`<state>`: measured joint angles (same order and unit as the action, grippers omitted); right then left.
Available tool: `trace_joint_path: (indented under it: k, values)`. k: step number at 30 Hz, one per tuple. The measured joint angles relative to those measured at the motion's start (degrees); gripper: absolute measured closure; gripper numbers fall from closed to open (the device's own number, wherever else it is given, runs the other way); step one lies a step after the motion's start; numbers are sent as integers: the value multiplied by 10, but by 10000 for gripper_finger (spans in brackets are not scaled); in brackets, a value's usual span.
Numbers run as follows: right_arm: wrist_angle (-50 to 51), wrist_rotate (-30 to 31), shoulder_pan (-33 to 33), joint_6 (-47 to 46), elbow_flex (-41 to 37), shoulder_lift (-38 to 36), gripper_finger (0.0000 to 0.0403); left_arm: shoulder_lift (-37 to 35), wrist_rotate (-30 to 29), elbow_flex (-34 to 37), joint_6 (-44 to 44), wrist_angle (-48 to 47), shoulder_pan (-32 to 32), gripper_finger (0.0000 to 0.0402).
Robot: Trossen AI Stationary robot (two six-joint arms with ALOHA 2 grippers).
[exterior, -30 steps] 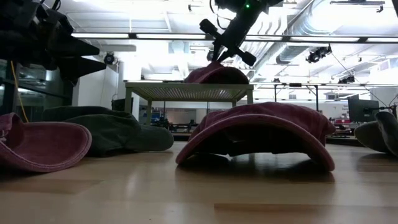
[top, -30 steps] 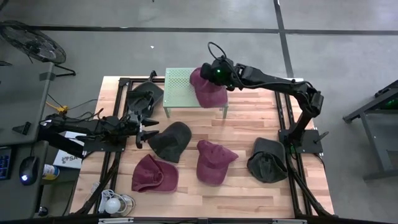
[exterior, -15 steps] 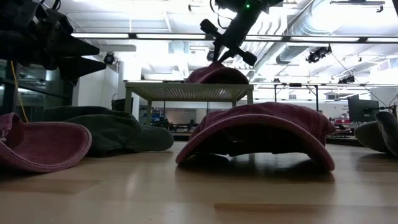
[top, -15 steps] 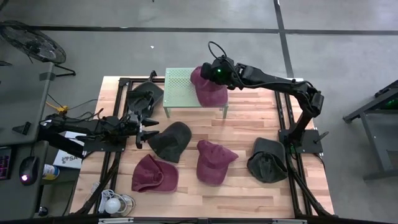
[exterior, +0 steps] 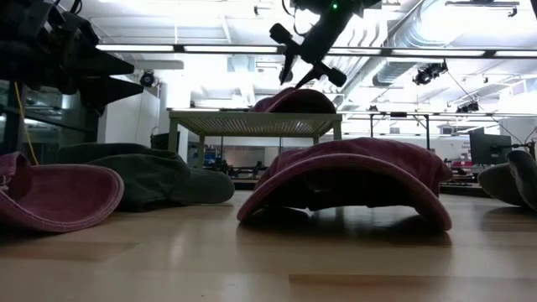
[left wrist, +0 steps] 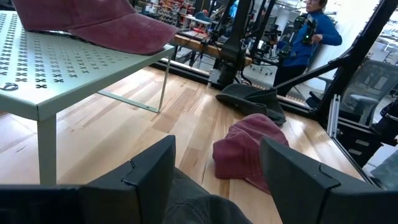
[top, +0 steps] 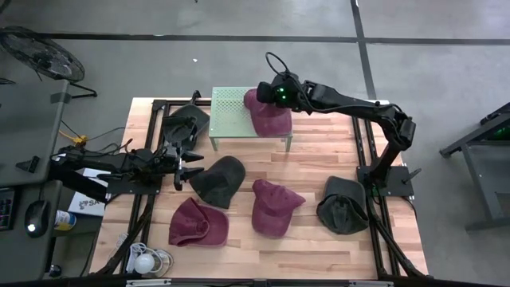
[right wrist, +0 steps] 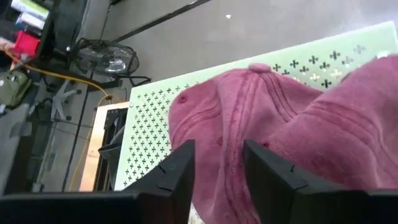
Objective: Pick & Place hat
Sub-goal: Put the top red cap on the shelf, then put the right black cap on the shelf
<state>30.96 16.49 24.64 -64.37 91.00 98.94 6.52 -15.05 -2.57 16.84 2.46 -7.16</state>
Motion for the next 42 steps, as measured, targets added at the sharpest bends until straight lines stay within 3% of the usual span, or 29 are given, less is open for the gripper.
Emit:
trace_joint_path:
  k: [8, 16, 24, 34, 38, 42]
  values:
    - [22, 10, 0, 103, 0, -37, 236, 0, 0, 0, 0, 0, 0, 172]
    - [173, 50, -33, 139, 1, -82, 234, 0, 0, 0, 0, 0, 0, 172]
    - [345, 42, -89, 158, 1, -146, 233, 0, 0, 0, 0, 0, 0, 172]
    - [590, 58, -198, 40, 1, -197, 233, 0, 0, 0, 0, 0, 0, 172]
    - [561, 39, -240, 24, -45, -214, 233, 0, 0, 0, 0, 0, 0, 172]
    - [512, 6, -271, -18, -141, -249, 233, 0, 0, 0, 0, -1, 0, 172]
